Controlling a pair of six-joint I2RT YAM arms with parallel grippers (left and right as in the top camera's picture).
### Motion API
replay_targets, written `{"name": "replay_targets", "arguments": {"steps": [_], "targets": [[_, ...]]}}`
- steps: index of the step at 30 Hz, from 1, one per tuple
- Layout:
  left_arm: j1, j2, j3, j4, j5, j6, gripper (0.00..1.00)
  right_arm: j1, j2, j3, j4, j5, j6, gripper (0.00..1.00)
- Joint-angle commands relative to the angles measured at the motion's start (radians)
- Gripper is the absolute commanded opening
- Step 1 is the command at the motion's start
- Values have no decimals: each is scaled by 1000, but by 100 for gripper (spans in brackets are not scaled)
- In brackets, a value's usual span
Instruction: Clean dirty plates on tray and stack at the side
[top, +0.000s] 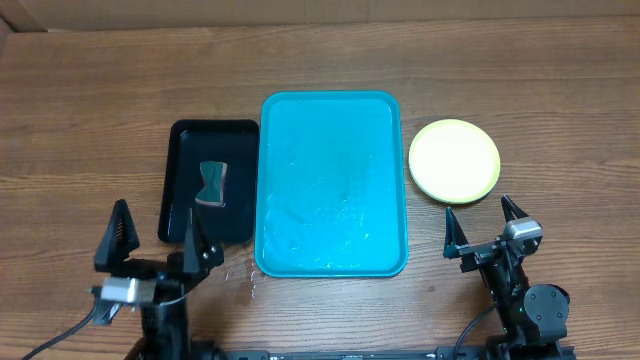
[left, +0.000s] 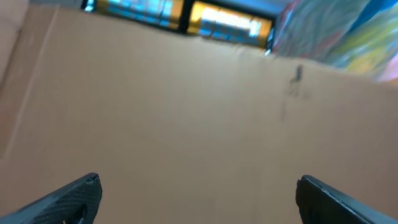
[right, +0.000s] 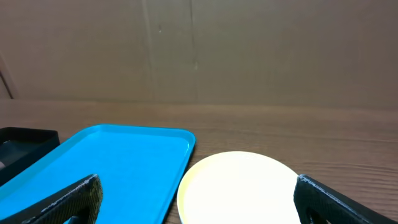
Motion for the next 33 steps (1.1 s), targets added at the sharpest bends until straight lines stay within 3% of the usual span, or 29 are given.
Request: {"name": "replay_targets", "arguments": {"steps": [1, 11, 22, 33], "targets": [[36, -13, -60, 6, 21, -13, 100, -3, -8, -11, 4, 9, -4, 99], [40, -13, -185, -60, 7, -11, 100, -3, -8, -11, 4, 9, -5, 100], [39, -13, -184, -464, -55, 82, 100, -3, -8, -11, 4, 9, -4, 100], [35, -13, -184, -460, -49, 134, 100, -3, -8, -11, 4, 9, -5, 100]]}}
